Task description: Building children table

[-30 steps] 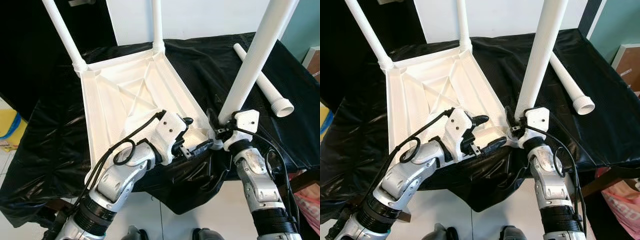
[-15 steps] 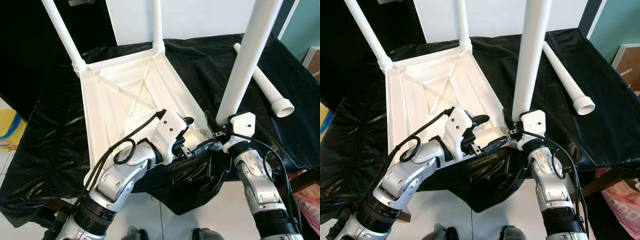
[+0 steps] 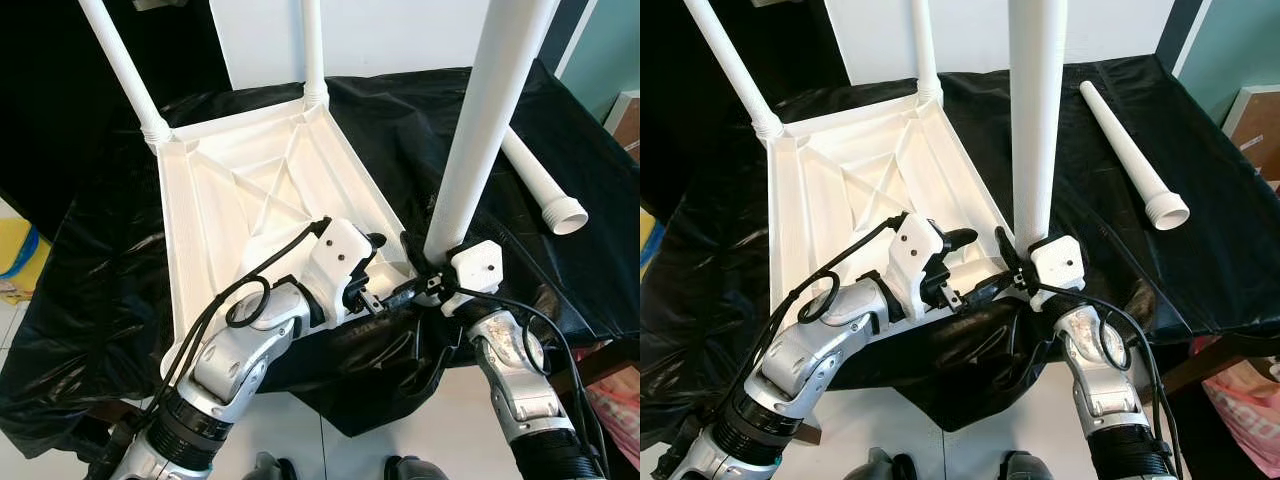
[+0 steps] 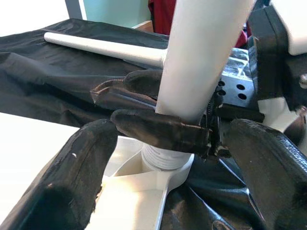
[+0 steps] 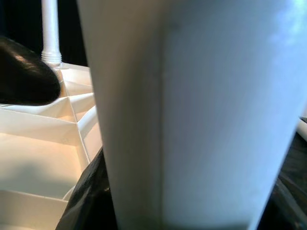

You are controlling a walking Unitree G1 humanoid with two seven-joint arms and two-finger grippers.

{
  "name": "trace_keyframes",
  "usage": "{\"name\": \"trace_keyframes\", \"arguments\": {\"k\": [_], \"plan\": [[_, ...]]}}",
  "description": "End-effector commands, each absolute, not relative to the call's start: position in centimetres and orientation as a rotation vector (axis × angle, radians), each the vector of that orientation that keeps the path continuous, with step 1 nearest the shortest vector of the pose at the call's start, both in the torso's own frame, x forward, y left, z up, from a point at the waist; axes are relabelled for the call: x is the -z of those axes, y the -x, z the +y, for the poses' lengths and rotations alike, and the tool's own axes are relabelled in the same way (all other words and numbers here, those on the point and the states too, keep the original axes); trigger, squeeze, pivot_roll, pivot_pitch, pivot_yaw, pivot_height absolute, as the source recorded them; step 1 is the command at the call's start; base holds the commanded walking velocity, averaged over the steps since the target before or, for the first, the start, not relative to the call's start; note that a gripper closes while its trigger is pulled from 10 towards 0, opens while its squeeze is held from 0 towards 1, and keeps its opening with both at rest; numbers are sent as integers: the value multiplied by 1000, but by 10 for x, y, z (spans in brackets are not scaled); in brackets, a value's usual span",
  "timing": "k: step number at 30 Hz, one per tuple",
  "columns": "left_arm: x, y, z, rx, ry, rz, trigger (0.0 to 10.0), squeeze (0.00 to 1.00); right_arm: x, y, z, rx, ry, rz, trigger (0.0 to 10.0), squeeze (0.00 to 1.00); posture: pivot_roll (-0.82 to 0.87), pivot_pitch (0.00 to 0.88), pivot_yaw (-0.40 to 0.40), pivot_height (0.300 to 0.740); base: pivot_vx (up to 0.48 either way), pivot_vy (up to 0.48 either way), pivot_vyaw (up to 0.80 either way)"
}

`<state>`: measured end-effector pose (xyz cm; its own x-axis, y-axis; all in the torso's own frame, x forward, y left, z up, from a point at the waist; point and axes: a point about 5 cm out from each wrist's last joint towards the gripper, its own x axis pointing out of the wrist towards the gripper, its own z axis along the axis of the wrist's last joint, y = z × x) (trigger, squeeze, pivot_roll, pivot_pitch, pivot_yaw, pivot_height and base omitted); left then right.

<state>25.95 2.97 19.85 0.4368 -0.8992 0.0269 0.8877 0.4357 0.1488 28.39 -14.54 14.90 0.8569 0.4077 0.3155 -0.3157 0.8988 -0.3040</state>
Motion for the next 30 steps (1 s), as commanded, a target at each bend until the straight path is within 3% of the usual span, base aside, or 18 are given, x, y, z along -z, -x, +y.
{"name": "trace_keyframes", "arguments": {"k": [1, 12, 30], "plan": [[-205, -257, 29, 1150, -130, -128, 10000, 0, -121, -277, -137, -453, 251, -261, 10000, 0, -122, 135, 59, 740, 0, 0, 0], [-207, -258, 30, 1148, -135, -133, 10000, 0, -113, -276, -136, -480, 325, -255, 10000, 0, -121, 127, 61, 740, 0, 0, 0], [-209, -259, 31, 1149, -141, -139, 10000, 0, -105, -284, -145, -399, 165, -169, 10000, 0, -117, 131, 69, 740, 0, 0, 0]]}}
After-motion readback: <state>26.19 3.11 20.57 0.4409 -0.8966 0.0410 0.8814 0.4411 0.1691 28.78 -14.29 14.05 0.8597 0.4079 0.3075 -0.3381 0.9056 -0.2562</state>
